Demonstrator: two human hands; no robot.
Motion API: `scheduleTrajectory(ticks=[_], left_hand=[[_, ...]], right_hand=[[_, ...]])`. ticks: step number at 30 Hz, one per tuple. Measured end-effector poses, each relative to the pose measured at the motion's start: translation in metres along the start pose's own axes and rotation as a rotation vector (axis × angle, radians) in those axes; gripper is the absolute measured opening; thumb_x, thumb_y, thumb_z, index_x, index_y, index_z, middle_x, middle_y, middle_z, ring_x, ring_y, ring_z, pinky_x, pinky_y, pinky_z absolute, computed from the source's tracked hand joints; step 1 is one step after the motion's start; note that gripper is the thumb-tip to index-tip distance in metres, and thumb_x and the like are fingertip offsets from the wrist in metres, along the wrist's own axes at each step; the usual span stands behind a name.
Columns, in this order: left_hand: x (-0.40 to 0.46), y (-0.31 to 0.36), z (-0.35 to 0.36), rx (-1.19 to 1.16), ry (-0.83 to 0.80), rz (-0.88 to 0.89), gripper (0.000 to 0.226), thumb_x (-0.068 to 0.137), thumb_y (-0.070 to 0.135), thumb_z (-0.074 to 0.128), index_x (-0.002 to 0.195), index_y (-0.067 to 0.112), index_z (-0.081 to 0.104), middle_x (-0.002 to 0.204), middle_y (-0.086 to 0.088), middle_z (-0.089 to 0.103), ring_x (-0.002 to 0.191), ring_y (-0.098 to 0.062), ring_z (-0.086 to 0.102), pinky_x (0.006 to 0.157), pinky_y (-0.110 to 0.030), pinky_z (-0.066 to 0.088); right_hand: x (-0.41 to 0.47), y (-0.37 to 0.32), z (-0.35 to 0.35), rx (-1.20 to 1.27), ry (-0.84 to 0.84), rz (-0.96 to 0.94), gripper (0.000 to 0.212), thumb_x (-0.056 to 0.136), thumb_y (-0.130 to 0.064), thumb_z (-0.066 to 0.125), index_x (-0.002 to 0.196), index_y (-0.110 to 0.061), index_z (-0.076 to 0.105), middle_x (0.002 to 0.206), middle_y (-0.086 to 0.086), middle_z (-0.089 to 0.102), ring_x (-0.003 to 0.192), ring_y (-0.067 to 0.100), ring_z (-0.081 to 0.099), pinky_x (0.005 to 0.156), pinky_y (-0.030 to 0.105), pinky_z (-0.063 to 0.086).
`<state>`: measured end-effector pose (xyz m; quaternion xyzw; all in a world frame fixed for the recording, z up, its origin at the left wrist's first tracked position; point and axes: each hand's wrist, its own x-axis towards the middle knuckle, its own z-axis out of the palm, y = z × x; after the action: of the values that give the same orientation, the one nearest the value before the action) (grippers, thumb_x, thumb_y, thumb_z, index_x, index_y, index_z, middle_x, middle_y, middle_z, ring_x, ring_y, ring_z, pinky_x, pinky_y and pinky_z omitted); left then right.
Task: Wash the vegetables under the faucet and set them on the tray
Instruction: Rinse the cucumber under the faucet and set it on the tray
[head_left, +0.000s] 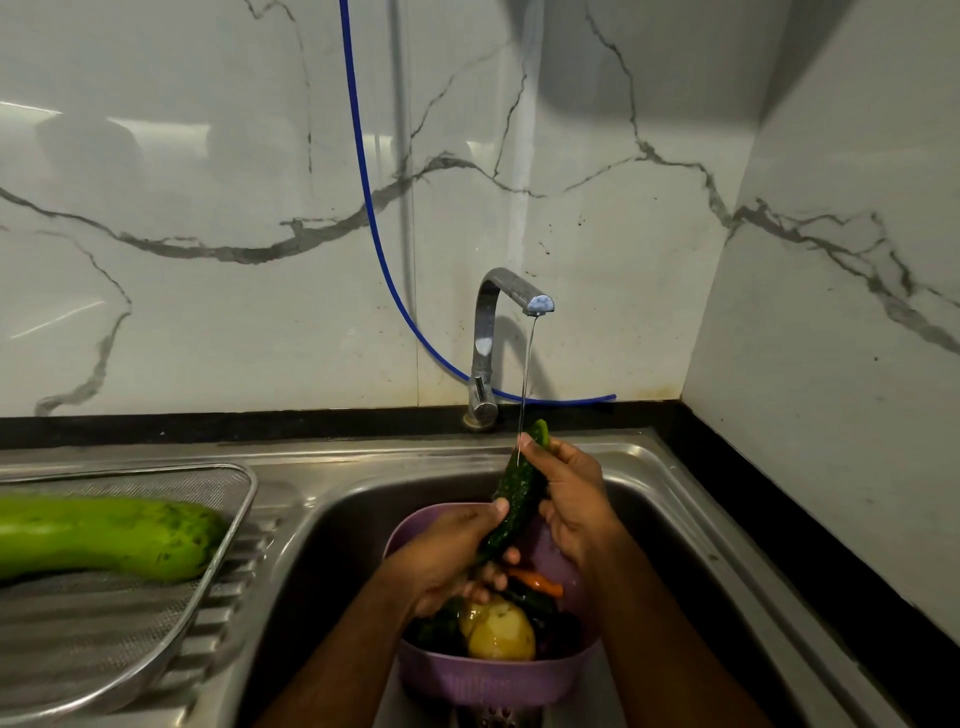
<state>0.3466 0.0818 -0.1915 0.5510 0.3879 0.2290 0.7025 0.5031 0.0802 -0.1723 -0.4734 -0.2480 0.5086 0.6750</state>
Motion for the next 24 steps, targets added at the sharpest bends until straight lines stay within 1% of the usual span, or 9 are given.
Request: scheduleTrajectory(ticks=[3,5,8,10,12,15,17,20,24], left_hand=[[0.004,-0.009,-0.008,0.223,0.096,0.088,0.029,0.105,0.028,0.046,0.106,0.004,0.061,0.079,-0.004,0.061,0.050,-0.010,0.053,0.040,-0.023,0.037],[0.004,-0.012,-0.008,0.190,0.140,0.126,0.020,0.105,0.019,0.047,0.102,0.005,0.062,0.077,-0.005,0.059,0.050,-0.009,0.053,0.040,-0.022,0.038],[0.004,-0.011,0.000,0.104,0.157,0.153,0.021,0.104,0.012,0.048,0.111,0.002,0.064,0.077,-0.007,0.059,0.055,-0.013,0.055,0.042,-0.022,0.040],[0.003,-0.010,0.005,0.056,0.165,0.161,0.022,0.104,0.013,0.048,0.109,-0.003,0.063,0.078,-0.008,0.058,0.057,-0.014,0.055,0.043,-0.023,0.039],[0.004,-0.009,0.005,-0.020,0.193,0.158,0.026,0.104,0.016,0.049,0.108,-0.006,0.062,0.078,-0.008,0.059,0.057,-0.014,0.056,0.044,-0.024,0.040],[0.007,-0.007,0.002,-0.096,0.231,0.155,0.031,0.103,0.021,0.051,0.107,-0.008,0.064,0.074,-0.009,0.062,0.057,-0.017,0.056,0.047,-0.026,0.041],[0.008,-0.005,0.002,-0.117,0.243,0.164,0.030,0.103,0.022,0.052,0.105,-0.004,0.067,0.075,-0.008,0.063,0.057,-0.015,0.057,0.047,-0.025,0.041],[0.008,-0.004,0.004,-0.123,0.231,0.157,0.029,0.103,0.023,0.051,0.105,-0.001,0.068,0.075,-0.006,0.066,0.056,-0.013,0.058,0.049,-0.024,0.039],[0.005,0.001,0.007,-0.163,0.185,0.105,0.028,0.103,0.025,0.049,0.106,0.003,0.066,0.075,-0.005,0.066,0.057,-0.014,0.058,0.050,-0.025,0.035]], right_hand=[[0.008,-0.006,-0.005,-0.007,0.101,-0.066,0.032,0.084,-0.015,0.081,0.115,-0.015,0.072,0.116,0.014,0.074,0.109,0.030,0.070,0.094,0.057,0.059],[0.010,-0.007,-0.008,0.035,0.131,-0.082,0.034,0.086,-0.014,0.080,0.118,-0.015,0.070,0.117,0.014,0.072,0.109,0.030,0.070,0.093,0.056,0.059],[0.010,-0.009,-0.012,0.100,0.102,-0.066,0.042,0.089,-0.010,0.076,0.129,-0.015,0.064,0.121,0.015,0.070,0.111,0.030,0.068,0.095,0.055,0.058],[0.009,-0.010,-0.014,0.076,0.044,-0.029,0.062,0.088,-0.002,0.075,0.143,-0.024,0.055,0.129,0.013,0.065,0.116,0.034,0.064,0.096,0.061,0.056],[0.006,-0.006,-0.014,0.015,-0.040,0.014,0.090,0.084,0.011,0.072,0.149,-0.043,0.042,0.137,0.012,0.057,0.121,0.039,0.059,0.091,0.065,0.057],[0.003,0.004,-0.011,-0.026,-0.124,0.047,0.125,0.075,0.029,0.066,0.151,-0.062,0.022,0.145,0.017,0.048,0.124,0.043,0.057,0.078,0.055,0.062],[0.000,0.006,-0.005,-0.012,-0.148,0.047,0.135,0.072,0.035,0.061,0.152,-0.064,0.014,0.150,0.016,0.042,0.127,0.043,0.055,0.077,0.050,0.062],[-0.003,0.005,-0.001,0.036,-0.158,0.055,0.127,0.074,0.037,0.054,0.155,-0.055,0.020,0.146,0.018,0.045,0.119,0.038,0.060,0.078,0.046,0.061],[-0.004,0.005,-0.002,0.121,-0.181,0.098,0.083,0.084,0.021,0.063,0.146,-0.031,0.045,0.133,0.024,0.057,0.107,0.037,0.063,0.066,0.043,0.060]])
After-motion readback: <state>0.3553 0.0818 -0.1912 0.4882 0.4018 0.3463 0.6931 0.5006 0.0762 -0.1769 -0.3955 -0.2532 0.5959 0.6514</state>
